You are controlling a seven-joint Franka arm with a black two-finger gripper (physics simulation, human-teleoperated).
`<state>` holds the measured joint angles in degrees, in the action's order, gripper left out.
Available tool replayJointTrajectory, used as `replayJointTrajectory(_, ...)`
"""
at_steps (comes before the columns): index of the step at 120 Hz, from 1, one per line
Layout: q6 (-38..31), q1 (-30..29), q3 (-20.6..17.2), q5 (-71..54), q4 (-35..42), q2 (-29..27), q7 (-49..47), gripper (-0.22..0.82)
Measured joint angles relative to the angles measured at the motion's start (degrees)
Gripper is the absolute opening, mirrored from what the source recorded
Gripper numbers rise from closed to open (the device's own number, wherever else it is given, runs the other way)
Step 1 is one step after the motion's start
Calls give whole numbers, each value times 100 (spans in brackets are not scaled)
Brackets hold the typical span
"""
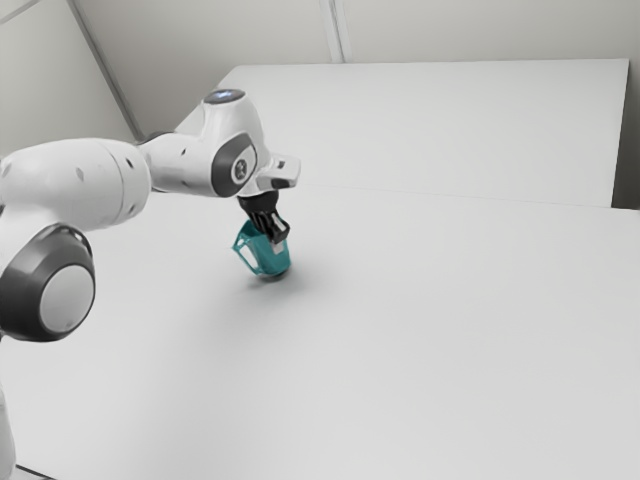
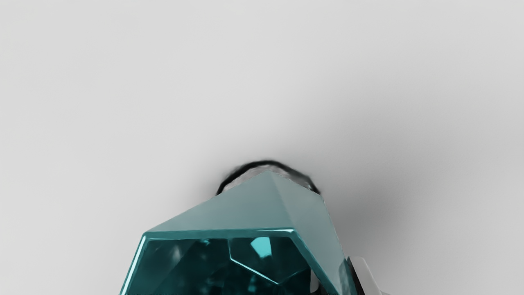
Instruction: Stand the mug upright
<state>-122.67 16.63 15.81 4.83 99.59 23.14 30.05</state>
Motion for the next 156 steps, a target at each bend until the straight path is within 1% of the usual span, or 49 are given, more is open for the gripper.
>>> replayJointTrajectory(27,-309,162,51,-206,9,118,-263,-18)
replayJointTrajectory(66,-444,184,53,-278,8,232,-515,-17)
replayJointTrajectory(68,-445,184,54,-283,7,234,-521,-15)
replayJointTrajectory(88,-438,213,116,-300,-24,209,-533,22)
replayJointTrajectory(95,-431,223,121,-323,-84,186,-535,31)
replayJointTrajectory(103,-416,227,123,-353,-122,119,-537,39)
replayJointTrajectory(113,-396,228,123,-374,-130,-49,-542,46)
replayJointTrajectory(125,-374,229,128,-379,-117,-375,-554,51)
replayJointTrajectory(144,-237,228,155,-362,-65,-906,-569,56)
replayJointTrajectory(156,85,226,215,-362,-60,-1263,-604,58)
